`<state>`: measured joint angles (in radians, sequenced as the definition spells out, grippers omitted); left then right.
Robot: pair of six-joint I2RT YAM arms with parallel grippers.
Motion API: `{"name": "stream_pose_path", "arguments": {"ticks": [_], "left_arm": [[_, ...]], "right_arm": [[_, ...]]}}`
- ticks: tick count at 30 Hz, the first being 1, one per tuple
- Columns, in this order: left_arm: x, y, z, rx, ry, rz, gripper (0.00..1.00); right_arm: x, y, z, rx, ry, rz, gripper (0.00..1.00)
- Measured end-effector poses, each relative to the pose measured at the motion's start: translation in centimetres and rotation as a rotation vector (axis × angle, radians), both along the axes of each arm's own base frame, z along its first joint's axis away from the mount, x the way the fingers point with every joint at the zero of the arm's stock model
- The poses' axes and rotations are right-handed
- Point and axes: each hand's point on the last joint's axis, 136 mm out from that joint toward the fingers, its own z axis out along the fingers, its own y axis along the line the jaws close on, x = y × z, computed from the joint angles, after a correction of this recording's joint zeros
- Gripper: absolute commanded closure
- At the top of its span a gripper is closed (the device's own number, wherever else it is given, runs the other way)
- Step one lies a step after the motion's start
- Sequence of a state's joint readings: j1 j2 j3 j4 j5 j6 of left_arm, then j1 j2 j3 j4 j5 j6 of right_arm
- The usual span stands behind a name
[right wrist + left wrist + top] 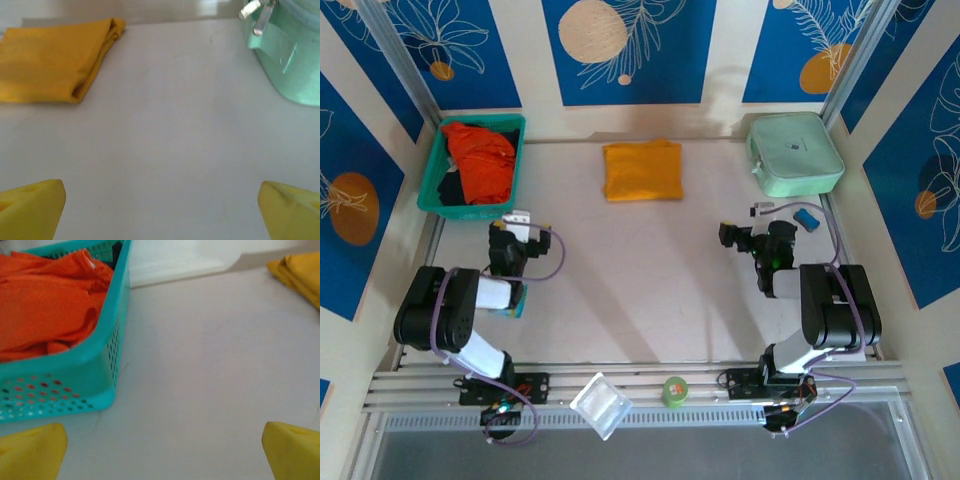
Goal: Fold and stack the t-shirts
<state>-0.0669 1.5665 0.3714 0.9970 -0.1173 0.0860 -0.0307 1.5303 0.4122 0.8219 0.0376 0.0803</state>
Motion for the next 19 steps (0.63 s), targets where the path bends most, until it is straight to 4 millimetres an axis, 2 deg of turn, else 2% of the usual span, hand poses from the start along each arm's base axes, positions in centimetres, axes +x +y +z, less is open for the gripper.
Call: {"name": "stream_pose_path", "arguments": {"ticks": [6, 19], "left_arm": [[-0.3, -0.8, -1.0, -0.042, 0.046, -0.047, 0.01], [-0.5, -1.2, -1.7, -0.052, 0.077, -0.069, 0.01]], "right_arm": [[-0.1, 0.7, -0.1, 0.012, 0.009, 0.024, 0.01], [-0.3, 0.7, -0.4, 0.02, 0.034, 0.023, 0.01]]}}
